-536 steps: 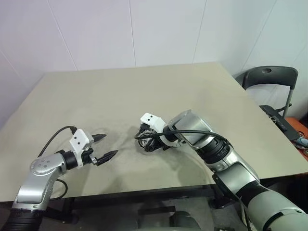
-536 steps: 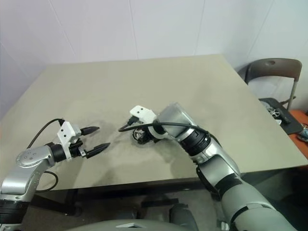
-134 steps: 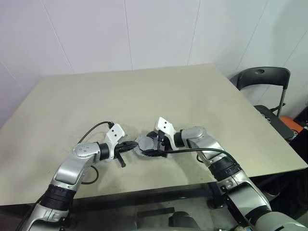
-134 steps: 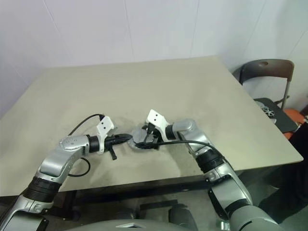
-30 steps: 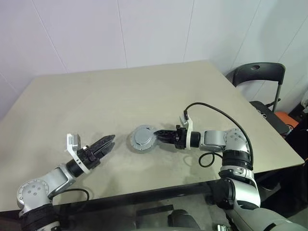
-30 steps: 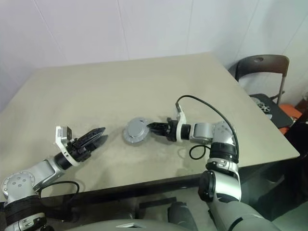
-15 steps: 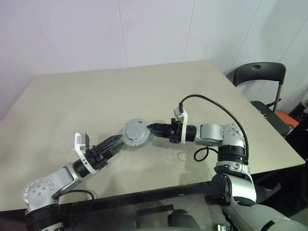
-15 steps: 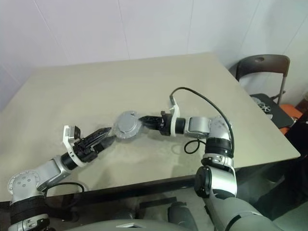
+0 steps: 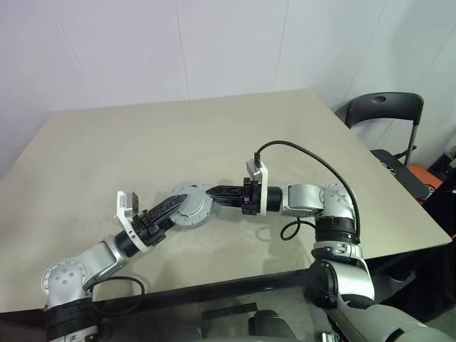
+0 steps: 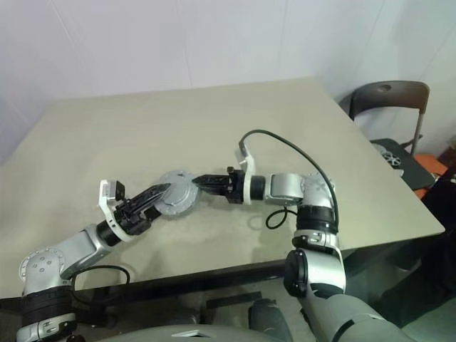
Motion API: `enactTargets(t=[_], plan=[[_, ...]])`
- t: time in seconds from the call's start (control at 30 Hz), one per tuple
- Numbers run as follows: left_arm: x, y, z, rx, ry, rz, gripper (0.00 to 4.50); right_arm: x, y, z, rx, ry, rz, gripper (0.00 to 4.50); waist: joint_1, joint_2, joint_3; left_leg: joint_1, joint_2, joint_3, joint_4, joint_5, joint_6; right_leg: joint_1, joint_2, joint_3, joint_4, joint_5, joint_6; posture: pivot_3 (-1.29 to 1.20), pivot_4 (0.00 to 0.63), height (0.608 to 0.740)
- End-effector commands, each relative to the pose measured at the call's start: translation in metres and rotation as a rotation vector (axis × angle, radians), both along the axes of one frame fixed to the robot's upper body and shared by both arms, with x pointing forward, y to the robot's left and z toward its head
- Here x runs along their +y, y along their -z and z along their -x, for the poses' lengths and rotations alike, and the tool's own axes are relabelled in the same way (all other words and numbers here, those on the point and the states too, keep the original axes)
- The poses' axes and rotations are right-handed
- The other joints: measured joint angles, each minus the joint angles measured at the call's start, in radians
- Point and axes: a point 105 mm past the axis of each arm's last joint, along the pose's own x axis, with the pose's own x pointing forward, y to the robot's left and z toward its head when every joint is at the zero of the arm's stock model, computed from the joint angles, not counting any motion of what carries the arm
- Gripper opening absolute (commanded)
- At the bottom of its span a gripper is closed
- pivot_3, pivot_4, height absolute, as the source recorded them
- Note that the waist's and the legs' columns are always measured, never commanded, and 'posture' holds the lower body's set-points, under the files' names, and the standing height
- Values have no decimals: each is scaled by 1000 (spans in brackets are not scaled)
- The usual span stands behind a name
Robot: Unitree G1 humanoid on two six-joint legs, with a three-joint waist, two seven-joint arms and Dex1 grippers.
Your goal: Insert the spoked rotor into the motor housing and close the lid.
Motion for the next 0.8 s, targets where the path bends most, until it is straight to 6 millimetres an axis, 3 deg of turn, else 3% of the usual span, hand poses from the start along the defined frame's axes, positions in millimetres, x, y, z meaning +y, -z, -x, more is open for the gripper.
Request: enactTargets(t=[0.03, 0.3, 0.77, 0.8], plan=[[-1, -17, -3, -57, 9, 34, 4311, 3, -21, 3, -60, -26, -75, 1403, 0, 0, 0, 0, 0, 0, 0, 0, 0, 0, 0, 0, 0, 0, 0, 0, 0, 740], [-5, -21, 3, -57, 53, 55, 2239, 2, -19, 4, -51, -20, -72, 1402, -1, 0, 0, 0, 0, 0, 0, 0, 0, 0, 0, 0, 0, 0, 0, 0, 0, 740], [-5, -20, 7, -52, 67, 28, 2233, 4, -13, 1, -195, 47, 37, 1402, 0, 0, 0, 0, 0, 0, 0, 0, 0, 0, 0, 0, 0, 0, 0, 0, 0, 740], [-5, -20, 7, -52, 67, 27, 2233, 3, -12, 1, -201, 48, 46, 1752, 0, 0, 0, 0, 0, 0, 0, 0, 0, 0, 0, 0, 0, 0, 0, 0, 0, 740]])
